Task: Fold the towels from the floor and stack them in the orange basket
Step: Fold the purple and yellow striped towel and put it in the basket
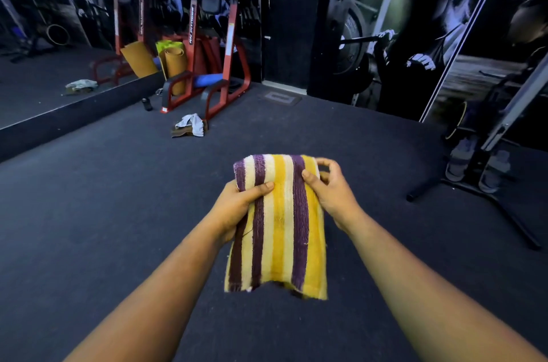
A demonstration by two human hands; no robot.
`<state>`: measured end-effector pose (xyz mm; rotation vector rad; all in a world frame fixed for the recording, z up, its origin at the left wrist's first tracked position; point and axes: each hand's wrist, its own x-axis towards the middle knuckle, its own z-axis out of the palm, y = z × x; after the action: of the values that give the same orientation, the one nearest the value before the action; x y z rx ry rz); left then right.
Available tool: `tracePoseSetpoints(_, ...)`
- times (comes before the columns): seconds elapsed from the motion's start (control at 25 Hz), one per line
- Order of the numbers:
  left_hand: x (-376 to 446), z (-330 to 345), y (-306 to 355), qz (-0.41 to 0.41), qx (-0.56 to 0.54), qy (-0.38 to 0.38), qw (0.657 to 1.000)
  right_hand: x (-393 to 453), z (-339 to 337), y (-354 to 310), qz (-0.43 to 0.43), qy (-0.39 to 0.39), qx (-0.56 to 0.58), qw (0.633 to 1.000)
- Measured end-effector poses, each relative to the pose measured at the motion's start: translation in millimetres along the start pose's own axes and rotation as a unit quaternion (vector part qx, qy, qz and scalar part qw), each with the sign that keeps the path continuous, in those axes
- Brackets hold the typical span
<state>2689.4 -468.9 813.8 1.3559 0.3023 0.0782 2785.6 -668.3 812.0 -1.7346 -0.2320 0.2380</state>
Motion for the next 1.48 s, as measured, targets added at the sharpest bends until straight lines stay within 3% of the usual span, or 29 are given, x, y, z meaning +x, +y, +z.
tracePoseSetpoints(0.12, 6, -10, -11, -0.009, 0.021, 0.059, 0.998, -13, 19, 52, 0.064, 0.119, -0.111, 0.985)
tracePoseSetpoints(0.24, 14, -20, -23, 0.000, -0.035, 0.129, 0.991, -42, 58, 85, 0.059, 0.194, -0.047, 0.978)
tracePoseSetpoints(0.32, 18, -21, -28, 0.006, -0.105, 0.145, 0.984, -53, 86, 94, 0.172, 0.164, 0.065, 0.969)
tracePoseSetpoints(0.4, 23, -17, -33, -0.009, -0.183, 0.136, 0.974, -48, 100, 91, 0.322, 0.091, 0.173, 0.926)
tracePoseSetpoints(0.48, 30, -10, -39, -0.036, -0.224, 0.113, 0.967, -31, 96, 86, 0.376, 0.040, 0.265, 0.887)
tracePoseSetpoints(0.64, 58, -12, -55, -0.067, -0.214, 0.079, 0.971, 14, 71, 99, 0.333, 0.134, 0.319, 0.877)
tracePoseSetpoints(0.8, 118, -42, -70, -0.110, -0.141, 0.011, 0.984, 73, 41, 128, 0.264, 0.201, 0.276, 0.902)
tracePoseSetpoints(0.92, 180, -56, -73, -0.163, -0.101, -0.016, 0.981, 122, 16, 144, 0.225, 0.206, 0.248, 0.919)
tracePoseSetpoints(1.08, 275, -57, -76, -0.253, 0.030, -0.077, 0.964, 192, -5, 175, 0.212, 0.177, 0.198, 0.940)
tracePoseSetpoints(1.16, 311, -48, -79, -0.278, 0.113, -0.061, 0.952, 221, -9, 185, 0.209, 0.160, 0.183, 0.947)
tracePoseSetpoints(1.32, 373, -40, -106, -0.217, 0.182, 0.064, 0.957, 267, 4, 213, 0.244, 0.136, 0.145, 0.949)
tracePoseSetpoints(1.48, 447, -49, -141, -0.189, 0.273, 0.091, 0.939, 311, 32, 253, 0.326, 0.226, 0.079, 0.914)
